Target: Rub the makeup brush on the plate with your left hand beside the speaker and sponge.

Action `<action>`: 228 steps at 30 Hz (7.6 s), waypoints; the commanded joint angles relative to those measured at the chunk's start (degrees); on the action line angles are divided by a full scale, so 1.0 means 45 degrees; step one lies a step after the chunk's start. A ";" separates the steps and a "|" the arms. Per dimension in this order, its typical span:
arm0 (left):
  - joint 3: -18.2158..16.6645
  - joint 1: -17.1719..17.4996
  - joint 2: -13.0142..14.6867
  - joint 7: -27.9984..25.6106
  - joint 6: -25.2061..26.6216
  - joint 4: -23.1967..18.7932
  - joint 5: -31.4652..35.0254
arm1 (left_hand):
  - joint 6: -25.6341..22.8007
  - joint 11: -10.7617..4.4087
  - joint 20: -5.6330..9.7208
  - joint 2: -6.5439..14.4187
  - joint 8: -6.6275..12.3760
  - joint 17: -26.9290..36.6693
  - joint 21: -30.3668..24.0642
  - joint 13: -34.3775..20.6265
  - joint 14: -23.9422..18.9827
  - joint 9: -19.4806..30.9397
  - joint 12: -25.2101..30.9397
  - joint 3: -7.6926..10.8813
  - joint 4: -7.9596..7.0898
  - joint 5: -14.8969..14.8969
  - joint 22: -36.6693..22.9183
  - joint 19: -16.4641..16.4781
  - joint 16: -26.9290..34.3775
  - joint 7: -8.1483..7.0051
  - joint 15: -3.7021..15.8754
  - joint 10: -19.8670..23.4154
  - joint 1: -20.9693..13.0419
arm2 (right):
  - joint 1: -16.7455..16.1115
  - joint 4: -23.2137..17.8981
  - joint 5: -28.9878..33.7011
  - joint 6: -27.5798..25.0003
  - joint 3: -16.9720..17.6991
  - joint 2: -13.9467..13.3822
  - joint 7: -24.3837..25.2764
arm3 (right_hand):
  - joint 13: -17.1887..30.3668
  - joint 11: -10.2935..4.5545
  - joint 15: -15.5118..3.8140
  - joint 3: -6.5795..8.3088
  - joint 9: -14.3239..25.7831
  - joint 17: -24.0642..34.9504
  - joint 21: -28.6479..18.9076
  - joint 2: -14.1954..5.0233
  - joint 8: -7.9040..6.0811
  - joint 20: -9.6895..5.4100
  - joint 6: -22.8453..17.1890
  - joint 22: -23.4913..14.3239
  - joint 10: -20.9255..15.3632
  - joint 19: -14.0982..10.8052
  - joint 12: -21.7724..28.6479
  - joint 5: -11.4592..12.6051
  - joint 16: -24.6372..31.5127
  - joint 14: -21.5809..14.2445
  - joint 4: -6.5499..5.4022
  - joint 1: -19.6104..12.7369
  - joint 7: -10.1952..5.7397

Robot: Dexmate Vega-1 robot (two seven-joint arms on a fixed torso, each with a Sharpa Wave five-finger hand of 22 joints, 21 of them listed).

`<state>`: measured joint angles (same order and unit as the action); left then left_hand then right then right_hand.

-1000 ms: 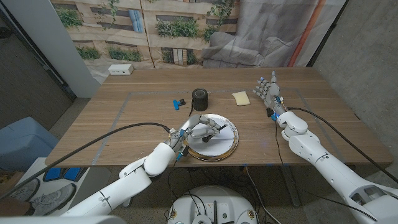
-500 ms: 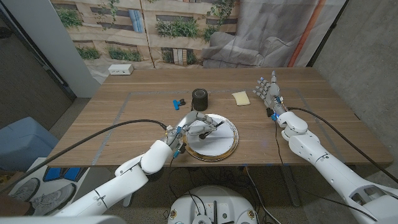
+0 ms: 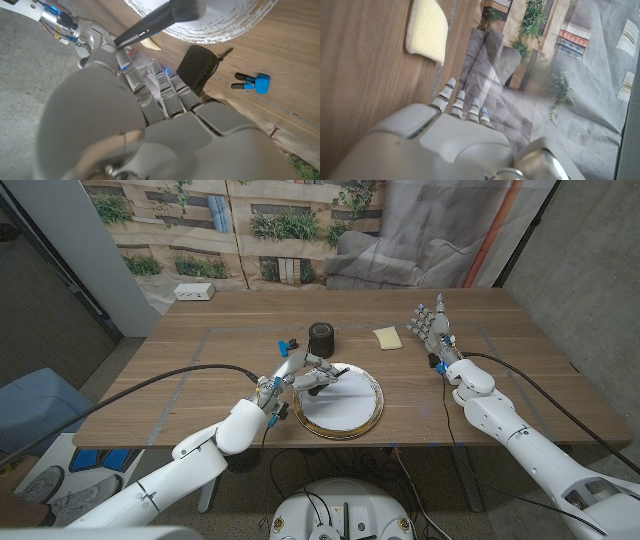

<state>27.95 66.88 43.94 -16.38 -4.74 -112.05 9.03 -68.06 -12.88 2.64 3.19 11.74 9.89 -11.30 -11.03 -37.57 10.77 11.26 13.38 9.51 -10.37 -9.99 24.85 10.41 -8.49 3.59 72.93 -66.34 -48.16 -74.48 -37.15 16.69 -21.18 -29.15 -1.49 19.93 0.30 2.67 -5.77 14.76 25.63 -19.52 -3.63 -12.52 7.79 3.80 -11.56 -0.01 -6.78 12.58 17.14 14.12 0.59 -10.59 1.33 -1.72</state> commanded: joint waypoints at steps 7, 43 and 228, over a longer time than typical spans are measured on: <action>-0.0494 0.0111 0.0759 -0.0559 0.0883 -0.0445 0.1385 | -0.0075 -0.0046 0.0049 0.0043 0.0053 0.0020 -0.0013 -0.0049 -0.0093 0.0070 0.0042 -0.0034 -0.0008 -0.0044 -0.0017 -0.0098 0.0084 0.0058 0.1971 0.0099 -0.0195 | 0.0005 0.0015 -0.0024 0.0002 -0.0003 -0.0013 -0.0066 | 0.0045 0.0018 0.0114 -0.0007 0.0033 0.0042 -0.0059 -0.1285 -0.0063 0.0087 0.0108 -0.0073 0.0102 0.0024 0.0086 0.0083 0.0041 0.0013 -0.0058 -0.0019 0.0015; -0.1428 -0.0126 0.2641 -0.2006 -0.0175 0.1109 0.4753 | -0.0169 -0.0048 0.0046 0.0046 0.0079 0.0033 -0.0011 -0.0053 -0.0196 0.0064 0.0054 -0.0071 -0.0010 -0.0042 -0.0006 -0.0122 0.0125 0.0051 0.1980 0.0147 -0.0268 | -0.0007 -0.0009 -0.0005 -0.0002 0.0003 -0.0006 0.0003 | 0.0044 0.0029 0.0099 -0.0006 0.0033 0.0042 -0.0060 -0.1285 -0.0064 0.0093 0.0105 -0.0073 0.0095 0.0023 0.0090 0.0083 0.0047 -0.0002 -0.0058 -0.0019 0.0006; -0.1098 -0.2765 -0.2071 0.0279 -0.2702 0.7213 -0.5449 | 1.1940 0.3004 0.0915 0.1589 -0.0411 0.0015 0.0254 0.0195 0.6942 -0.0154 -0.0264 -0.0610 -0.2132 -0.0145 0.0050 -0.3978 -0.0151 0.2412 -0.0551 -1.3908 0.9024 | -0.0016 -0.0025 -0.0009 -0.0013 0.0010 -0.0018 0.0009 | 0.0046 0.0008 0.0118 -0.0004 0.0032 0.0041 -0.0060 -0.1286 -0.0066 0.0088 0.0100 -0.0073 0.0105 0.0028 0.0086 0.0085 0.0042 0.0013 -0.0058 -0.0020 0.0007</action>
<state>22.75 55.13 39.37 -15.10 -18.31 -81.45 -9.98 -15.17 0.47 2.15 10.13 9.76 9.75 -10.38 -10.13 -7.30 10.13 9.93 10.45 1.04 -10.41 -9.59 7.87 9.71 1.93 1.43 11.33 -27.50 -48.24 -74.63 -37.19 16.63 -21.13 -29.24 -1.43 19.94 0.30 2.66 -5.77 14.76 25.63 -19.52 -3.63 -12.52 7.79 3.80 -11.60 -0.01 -6.78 12.58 17.14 14.12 0.58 -10.59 1.33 -1.72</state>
